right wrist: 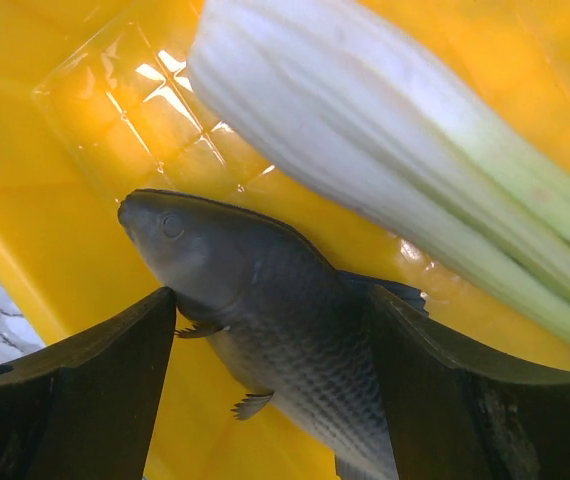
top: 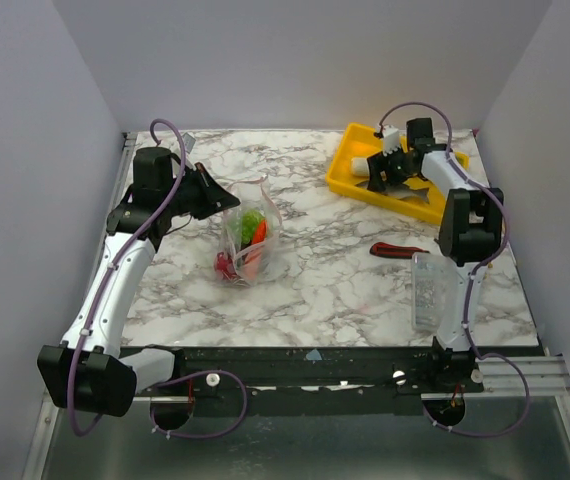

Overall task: Place the food in the zip-top bag and seal the zipper
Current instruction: Pick up the fake fish from the bin.

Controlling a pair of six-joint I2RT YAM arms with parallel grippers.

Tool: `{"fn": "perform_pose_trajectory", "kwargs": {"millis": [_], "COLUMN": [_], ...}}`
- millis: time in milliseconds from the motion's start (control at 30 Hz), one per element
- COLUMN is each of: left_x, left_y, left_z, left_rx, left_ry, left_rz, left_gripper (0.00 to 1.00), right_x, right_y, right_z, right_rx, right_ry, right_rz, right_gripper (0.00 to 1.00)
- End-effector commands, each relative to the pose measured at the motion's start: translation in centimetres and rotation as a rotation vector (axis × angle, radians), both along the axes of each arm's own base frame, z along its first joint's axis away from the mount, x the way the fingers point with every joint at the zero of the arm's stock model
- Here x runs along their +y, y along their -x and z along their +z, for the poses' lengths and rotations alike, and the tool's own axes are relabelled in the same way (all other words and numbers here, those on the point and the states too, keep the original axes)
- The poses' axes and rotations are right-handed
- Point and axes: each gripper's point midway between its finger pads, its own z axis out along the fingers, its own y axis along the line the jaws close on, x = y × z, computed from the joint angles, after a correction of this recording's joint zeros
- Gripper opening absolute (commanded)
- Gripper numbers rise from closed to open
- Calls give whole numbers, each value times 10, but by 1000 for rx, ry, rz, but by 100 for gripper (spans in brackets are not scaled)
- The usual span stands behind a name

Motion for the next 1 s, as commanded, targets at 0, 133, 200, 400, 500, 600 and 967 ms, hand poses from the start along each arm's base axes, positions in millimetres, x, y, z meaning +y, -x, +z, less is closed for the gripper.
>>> {"fn": "perform_pose_trajectory", "kwargs": {"millis": [0, 133, 200, 400, 500, 600, 967], "left_x": [2, 3, 3, 3, 3, 3, 1], "left_y": [-1, -2, -2, -2, -2, -2, 0], "left_z": [-2, -3, -3, -2, -3, -2, -3], "left_rx": [-4, 4, 5, 12, 13, 12, 11], "left_ry": [-2, -2, -3, 0, 0, 1, 3], "left_rz": [2, 10, 15, 19, 20, 20, 4], "left_gripper": [0, 0, 0, 0, 0, 0, 0], "right_x": [-16, -37, -50, -51, -58, -77, -66], "right_y": [12, 0, -8, -25, -39, -48, -38], "right_z": [-55, -71, -75, -62, -40, -21, 29], "right_rx": [69, 34, 36, 9, -37, -66, -108], "right_ry": [202, 332, 379, 294, 176, 111, 58], "right_rz": [-25, -135, -225, -384, -519, -702, -628], "right_gripper": [77, 76, 72, 46, 41, 42, 63]}}
